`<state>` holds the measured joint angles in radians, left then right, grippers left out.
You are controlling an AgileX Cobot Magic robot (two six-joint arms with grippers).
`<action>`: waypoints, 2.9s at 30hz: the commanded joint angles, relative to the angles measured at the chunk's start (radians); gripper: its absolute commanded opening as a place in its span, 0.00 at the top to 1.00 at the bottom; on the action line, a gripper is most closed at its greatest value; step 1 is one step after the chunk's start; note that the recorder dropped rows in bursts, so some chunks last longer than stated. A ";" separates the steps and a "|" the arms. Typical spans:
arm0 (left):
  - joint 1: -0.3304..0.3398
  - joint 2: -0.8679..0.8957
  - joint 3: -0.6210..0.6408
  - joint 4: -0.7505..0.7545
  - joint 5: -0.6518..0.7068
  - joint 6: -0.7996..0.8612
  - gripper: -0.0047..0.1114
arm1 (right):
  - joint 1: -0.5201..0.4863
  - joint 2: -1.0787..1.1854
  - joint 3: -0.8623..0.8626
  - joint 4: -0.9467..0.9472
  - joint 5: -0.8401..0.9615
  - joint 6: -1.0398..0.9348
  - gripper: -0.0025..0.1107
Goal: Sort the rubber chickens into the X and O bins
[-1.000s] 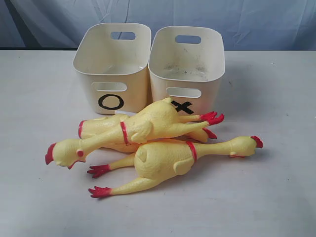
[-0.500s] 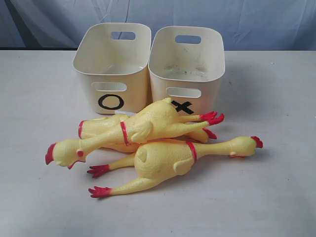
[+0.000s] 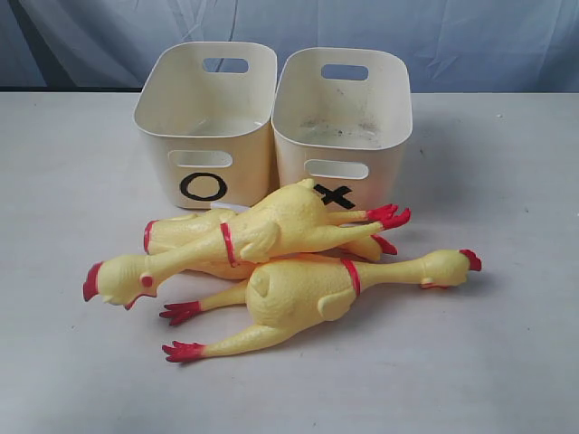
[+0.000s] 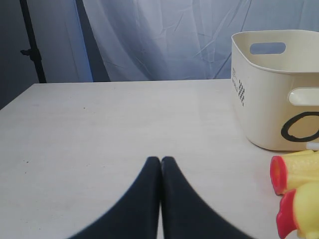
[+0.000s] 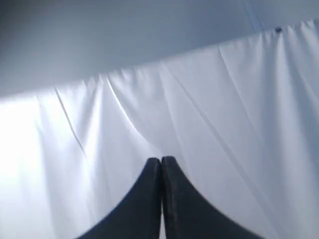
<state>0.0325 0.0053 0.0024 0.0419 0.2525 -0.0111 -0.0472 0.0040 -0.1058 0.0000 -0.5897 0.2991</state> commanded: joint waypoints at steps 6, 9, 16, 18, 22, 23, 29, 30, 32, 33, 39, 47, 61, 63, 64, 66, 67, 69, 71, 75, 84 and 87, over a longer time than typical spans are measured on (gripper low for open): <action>-0.004 -0.005 -0.002 0.000 -0.014 -0.006 0.96 | 0.033 0.090 -0.662 -0.158 0.479 0.149 0.98; -0.004 -0.005 -0.002 0.000 -0.014 -0.006 0.96 | 0.143 0.326 -0.990 -0.230 0.918 0.146 0.98; -0.004 -0.005 -0.002 0.000 -0.014 -0.006 0.96 | 0.362 0.923 -1.394 0.229 1.811 -0.269 0.98; -0.004 -0.005 -0.002 0.000 -0.014 -0.006 0.96 | 0.403 1.066 -1.381 0.367 1.811 -0.399 0.98; -0.004 -0.005 -0.002 0.000 -0.014 -0.006 0.96 | 0.449 1.307 -1.379 0.517 1.811 -0.575 0.98; -0.004 -0.005 -0.002 0.000 -0.014 -0.006 0.96 | 0.456 1.351 -1.379 0.537 1.811 -0.575 0.98; -0.004 -0.005 -0.002 0.000 -0.014 -0.006 0.96 | 0.467 1.630 -1.379 0.607 1.811 -0.608 0.98; -0.004 -0.005 -0.002 0.000 -0.014 -0.006 0.96 | 0.467 1.666 -1.379 0.608 1.811 -0.605 0.98; -0.004 -0.005 -0.002 0.000 -0.014 -0.006 0.96 | 0.467 1.736 -1.379 0.619 1.811 -0.618 0.98; -0.004 -0.005 -0.002 0.000 -0.014 -0.006 0.96 | 0.467 1.751 -1.379 0.636 1.811 -0.667 0.98; -0.004 -0.005 -0.002 0.000 -0.014 -0.006 0.96 | 0.474 1.787 -1.379 1.002 1.811 -1.173 0.98; -0.004 -0.005 -0.002 0.000 -0.014 -0.006 0.96 | 0.640 1.814 -1.379 0.827 1.671 -1.469 0.47; -0.004 -0.005 -0.002 0.000 -0.014 -0.006 0.96 | 0.867 1.945 -1.379 0.018 1.439 -1.250 0.27; -0.004 -0.005 -0.002 0.000 -0.014 -0.006 0.96 | 0.867 1.954 -1.379 -0.045 1.454 -1.214 0.26; -0.004 -0.005 -0.002 0.000 -0.014 -0.006 0.96 | 0.867 1.959 -1.379 -0.080 1.467 -1.201 0.26; -0.004 -0.005 -0.002 0.000 -0.014 -0.006 0.96 | 0.867 1.971 -1.379 -0.188 1.499 -1.167 0.26; -0.004 -0.005 -0.002 0.000 -0.014 -0.006 0.96 | 0.867 1.977 -1.379 -0.247 1.511 -1.150 0.26; -0.004 -0.005 -0.002 0.000 -0.014 -0.006 0.96 | 0.867 1.986 -1.379 -0.299 1.533 -1.121 0.26; -0.004 -0.005 -0.002 0.000 -0.014 -0.006 0.96 | 0.867 1.995 -1.379 -0.294 1.537 -1.109 0.26; -0.004 -0.005 -0.002 0.000 -0.014 -0.006 0.96 | 0.871 1.999 -1.379 -0.257 1.521 -1.109 0.39; -0.004 -0.005 -0.002 0.000 -0.014 -0.006 0.96 | 0.928 1.988 -1.384 -0.300 1.548 -1.132 0.99; -0.004 -0.005 -0.002 0.000 -0.014 -0.006 0.96 | 0.961 1.959 -1.413 -0.328 1.580 -1.132 0.99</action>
<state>0.0325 0.0053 0.0024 0.0419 0.2525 -0.0111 0.8841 1.9978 -1.4908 -0.3106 0.9620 -0.8233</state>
